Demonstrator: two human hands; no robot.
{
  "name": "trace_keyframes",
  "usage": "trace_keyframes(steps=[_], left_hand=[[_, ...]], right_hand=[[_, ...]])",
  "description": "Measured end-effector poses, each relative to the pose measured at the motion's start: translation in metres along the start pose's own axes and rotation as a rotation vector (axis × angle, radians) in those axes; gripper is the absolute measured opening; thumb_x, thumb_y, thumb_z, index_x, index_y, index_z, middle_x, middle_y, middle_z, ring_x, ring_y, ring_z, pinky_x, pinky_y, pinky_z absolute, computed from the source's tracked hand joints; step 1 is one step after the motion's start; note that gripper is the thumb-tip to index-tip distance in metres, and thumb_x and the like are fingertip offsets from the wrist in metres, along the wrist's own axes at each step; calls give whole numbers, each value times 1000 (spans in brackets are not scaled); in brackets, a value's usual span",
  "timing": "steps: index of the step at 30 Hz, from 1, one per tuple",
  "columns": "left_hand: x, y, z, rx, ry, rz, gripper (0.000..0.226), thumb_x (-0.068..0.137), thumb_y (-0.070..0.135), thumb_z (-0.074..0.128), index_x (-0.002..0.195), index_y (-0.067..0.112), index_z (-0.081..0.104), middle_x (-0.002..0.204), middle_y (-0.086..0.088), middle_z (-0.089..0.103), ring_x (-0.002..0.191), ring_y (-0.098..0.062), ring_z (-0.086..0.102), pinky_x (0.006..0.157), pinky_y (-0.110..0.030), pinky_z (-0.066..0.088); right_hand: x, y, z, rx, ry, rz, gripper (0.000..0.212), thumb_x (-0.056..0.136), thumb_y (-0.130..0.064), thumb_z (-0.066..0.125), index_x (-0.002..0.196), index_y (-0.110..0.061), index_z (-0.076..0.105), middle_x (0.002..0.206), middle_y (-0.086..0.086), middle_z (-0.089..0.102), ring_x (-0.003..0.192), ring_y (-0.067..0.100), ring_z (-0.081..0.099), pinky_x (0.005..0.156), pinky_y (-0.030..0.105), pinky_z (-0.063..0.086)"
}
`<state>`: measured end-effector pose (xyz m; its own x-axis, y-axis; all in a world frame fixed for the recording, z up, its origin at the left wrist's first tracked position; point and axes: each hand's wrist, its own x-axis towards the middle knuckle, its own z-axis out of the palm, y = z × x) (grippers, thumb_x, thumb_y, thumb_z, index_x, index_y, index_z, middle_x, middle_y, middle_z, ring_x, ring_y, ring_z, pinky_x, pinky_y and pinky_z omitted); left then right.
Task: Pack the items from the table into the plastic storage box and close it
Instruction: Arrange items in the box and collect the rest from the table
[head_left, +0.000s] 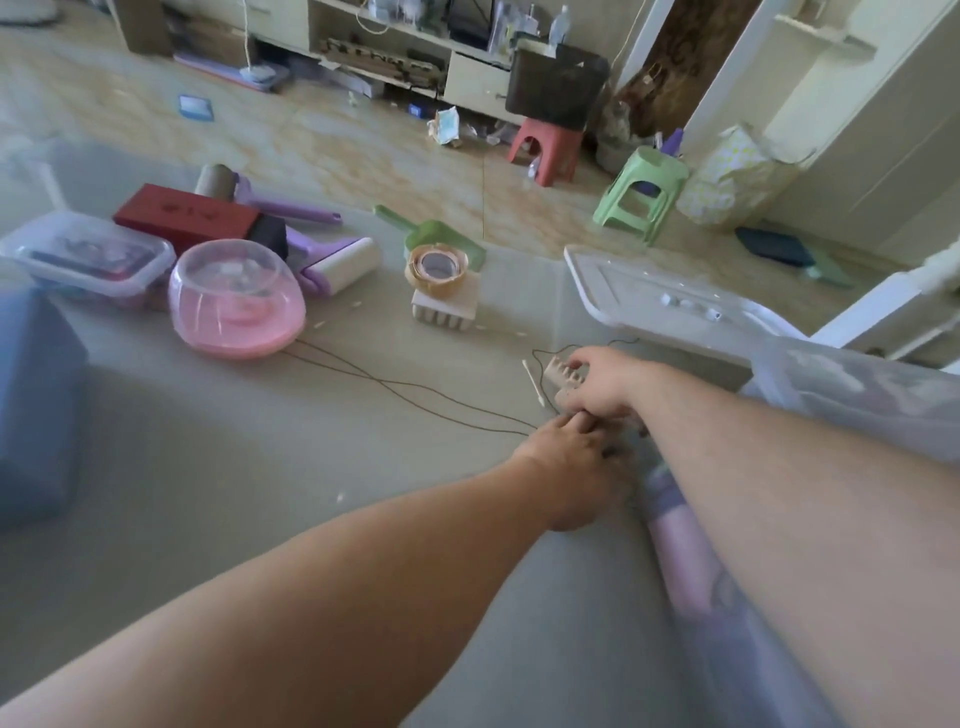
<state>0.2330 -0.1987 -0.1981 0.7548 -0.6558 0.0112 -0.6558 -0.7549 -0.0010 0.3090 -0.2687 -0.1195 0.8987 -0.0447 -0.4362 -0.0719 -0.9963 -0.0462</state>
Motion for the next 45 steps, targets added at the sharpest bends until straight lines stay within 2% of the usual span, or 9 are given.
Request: trace_keyframes(steps=[8, 12, 16, 21, 26, 31, 34, 39, 45], left_hand=[[-73, -38, -7, 74, -128, 78, 44, 100, 32, 40, 142, 22, 50, 150, -16, 43, 141, -37, 34, 111, -50, 39], [-150, -59, -25, -10, -133, -25, 47, 94, 41, 44, 140, 34, 46, 139, -5, 45, 126, -30, 44, 101, -41, 45], [-192, -73, -35, -128, -174, -171, 45, 90, 53, 51, 135, 46, 51, 139, 6, 42, 127, -22, 42, 99, -38, 49], [-181, -81, -36, -415, -3, -428, 35, 97, 29, 55, 125, 45, 66, 131, 5, 53, 124, -21, 48, 109, -32, 38], [-167, -78, -35, -371, -191, -576, 54, 88, 50, 62, 141, 46, 51, 135, -4, 51, 129, -32, 45, 107, -37, 39], [-153, -71, -37, -432, -161, -612, 47, 88, 30, 69, 133, 36, 60, 109, 0, 70, 115, -25, 56, 91, -31, 49], [-153, -70, -36, -562, -163, -710, 46, 84, 25, 70, 127, 37, 60, 95, 5, 68, 93, -22, 62, 77, -42, 62], [-153, -71, -32, -427, -205, -590, 53, 87, 26, 69, 137, 36, 55, 111, -2, 62, 114, -25, 56, 91, -29, 48], [-149, -72, -23, -327, -252, -550, 54, 79, 35, 75, 129, 39, 56, 110, 0, 56, 103, -28, 59, 94, -39, 51]], right_hand=[[-33, -38, 23, 115, 45, -79, 41, 77, -34, 79, 116, -28, 68, 92, 2, 71, 63, 21, 61, 50, 25, 44], [-47, -50, 36, 103, 43, -103, 47, 78, -38, 78, 123, -28, 66, 116, 4, 68, 96, 26, 64, 76, 29, 52], [-64, -48, 48, 126, 42, -114, 46, 79, -37, 75, 123, -27, 65, 111, 3, 64, 97, 27, 60, 80, 29, 52], [-84, -35, 78, 248, 119, -158, 44, 86, -45, 70, 128, -35, 62, 121, 4, 66, 108, 31, 62, 87, 33, 51], [-94, -20, 119, 326, 202, -171, 53, 97, -56, 52, 149, -48, 46, 143, 3, 49, 129, 39, 41, 106, 44, 42], [-103, -14, 133, 318, 291, -245, 55, 98, -64, 51, 149, -47, 44, 146, -7, 46, 124, 31, 38, 99, 43, 41], [-101, -14, 133, 361, 299, -254, 55, 97, -61, 58, 148, -44, 48, 146, -8, 49, 124, 30, 40, 97, 43, 42], [-102, -11, 132, 405, 292, -258, 56, 95, -56, 65, 147, -42, 50, 146, -7, 49, 126, 30, 40, 101, 43, 42], [-104, -12, 136, 449, 278, -261, 51, 94, -51, 69, 142, -44, 54, 146, -8, 49, 126, 30, 41, 102, 42, 42]])
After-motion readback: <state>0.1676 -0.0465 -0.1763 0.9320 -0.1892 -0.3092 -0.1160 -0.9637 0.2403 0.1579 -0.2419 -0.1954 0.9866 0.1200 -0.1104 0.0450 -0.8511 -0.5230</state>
